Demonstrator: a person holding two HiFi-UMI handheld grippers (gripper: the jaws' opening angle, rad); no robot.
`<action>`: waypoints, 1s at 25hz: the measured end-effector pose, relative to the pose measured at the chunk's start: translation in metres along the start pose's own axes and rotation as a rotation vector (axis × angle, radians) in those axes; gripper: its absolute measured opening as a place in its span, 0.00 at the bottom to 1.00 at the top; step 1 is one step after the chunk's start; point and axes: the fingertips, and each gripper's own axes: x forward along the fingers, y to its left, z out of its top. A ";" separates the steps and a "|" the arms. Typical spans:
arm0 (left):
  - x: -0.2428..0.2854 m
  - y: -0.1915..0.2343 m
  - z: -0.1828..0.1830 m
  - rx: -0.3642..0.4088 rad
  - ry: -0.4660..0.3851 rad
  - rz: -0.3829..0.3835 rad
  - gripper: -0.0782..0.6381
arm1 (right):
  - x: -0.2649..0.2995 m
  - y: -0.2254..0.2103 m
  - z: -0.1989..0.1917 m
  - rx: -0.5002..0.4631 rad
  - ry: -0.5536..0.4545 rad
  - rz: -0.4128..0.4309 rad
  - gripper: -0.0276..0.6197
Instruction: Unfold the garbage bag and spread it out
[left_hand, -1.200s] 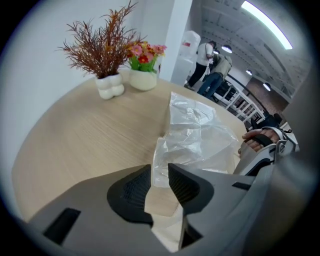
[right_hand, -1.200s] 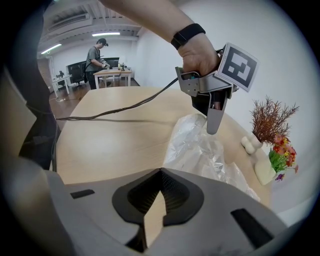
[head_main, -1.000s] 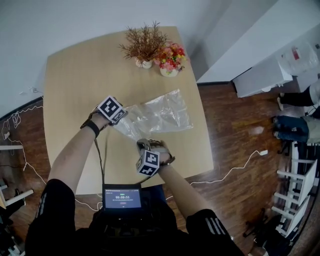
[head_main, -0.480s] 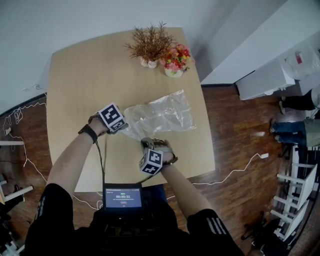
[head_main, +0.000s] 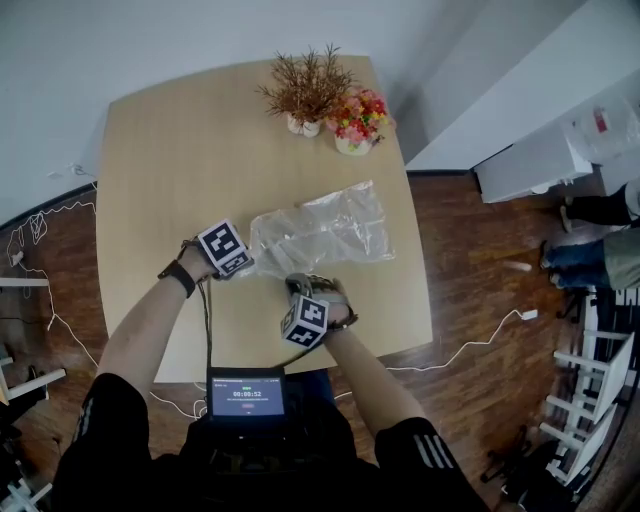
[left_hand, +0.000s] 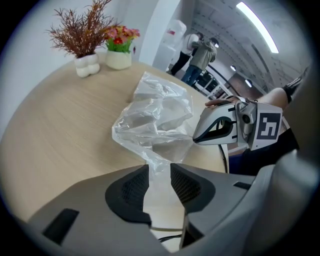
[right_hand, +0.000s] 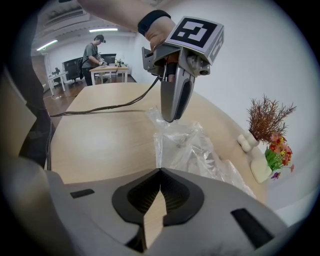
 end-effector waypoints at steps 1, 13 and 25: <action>0.001 0.000 -0.002 -0.007 -0.004 -0.001 0.28 | 0.000 0.000 0.000 0.001 0.000 -0.001 0.08; 0.010 0.003 -0.013 -0.063 -0.038 -0.001 0.15 | -0.013 -0.012 0.009 0.105 -0.055 -0.021 0.23; 0.008 0.005 -0.009 -0.085 -0.072 0.008 0.15 | -0.026 -0.012 0.051 0.140 -0.141 0.008 0.31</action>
